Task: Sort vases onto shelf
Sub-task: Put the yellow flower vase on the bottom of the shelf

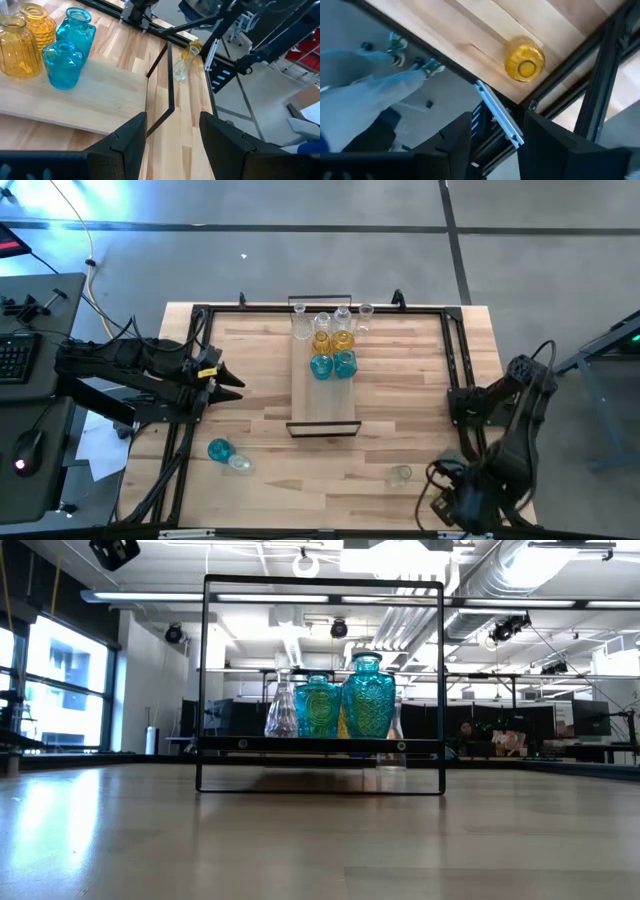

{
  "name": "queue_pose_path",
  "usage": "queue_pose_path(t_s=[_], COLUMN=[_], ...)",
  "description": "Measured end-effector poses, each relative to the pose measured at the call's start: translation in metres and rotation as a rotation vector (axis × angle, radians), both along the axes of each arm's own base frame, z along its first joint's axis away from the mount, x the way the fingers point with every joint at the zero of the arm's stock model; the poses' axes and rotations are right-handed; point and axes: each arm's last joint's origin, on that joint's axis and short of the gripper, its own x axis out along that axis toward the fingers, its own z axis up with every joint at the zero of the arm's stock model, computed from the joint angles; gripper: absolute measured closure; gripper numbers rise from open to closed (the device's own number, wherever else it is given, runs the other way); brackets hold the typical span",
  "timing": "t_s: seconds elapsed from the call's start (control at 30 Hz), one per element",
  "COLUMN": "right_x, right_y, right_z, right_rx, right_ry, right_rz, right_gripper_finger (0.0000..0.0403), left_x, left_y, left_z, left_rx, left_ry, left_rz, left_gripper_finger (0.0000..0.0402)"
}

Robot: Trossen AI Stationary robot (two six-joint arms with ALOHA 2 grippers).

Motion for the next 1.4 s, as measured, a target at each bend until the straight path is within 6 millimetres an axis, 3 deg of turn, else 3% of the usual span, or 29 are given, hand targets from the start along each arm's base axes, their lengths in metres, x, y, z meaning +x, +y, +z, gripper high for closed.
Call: queue_pose_path(t_s=[0.37, 0.63, 0.9, 1.07, 1.4], right_x=[-0.022, -0.025, -0.030, -0.030, -0.027], right_y=[0.020, 0.023, 0.015, 0.012, 0.011], right_z=[-0.070, -0.104, -0.113, -0.115, -0.144], right_rx=[-0.080, -0.052, -0.122, -0.165, -0.130], right_ry=[0.066, 0.096, 0.167, 0.142, 0.099], right_rz=[-0.060, -0.104, -0.121, -0.128, -0.153], right_gripper_finger=[0.0229, 0.0149, 0.0075, 0.0070, 0.0070], left_x=[0.000, 0.000, -0.001, -0.001, -0.001], left_y=[0.000, 0.000, 0.000, 0.000, 0.000], left_z=[0.000, 0.000, -0.003, -0.003, -0.003], left_rx=[-0.053, -0.062, -0.067, -0.079, -0.089], left_ry=[0.009, 0.012, 0.043, 0.048, 0.049], left_rz=[0.024, 0.028, 0.034, 0.040, 0.044], left_gripper_finger=[0.0227, 0.0227, 0.0227, 0.0227, 0.0227])
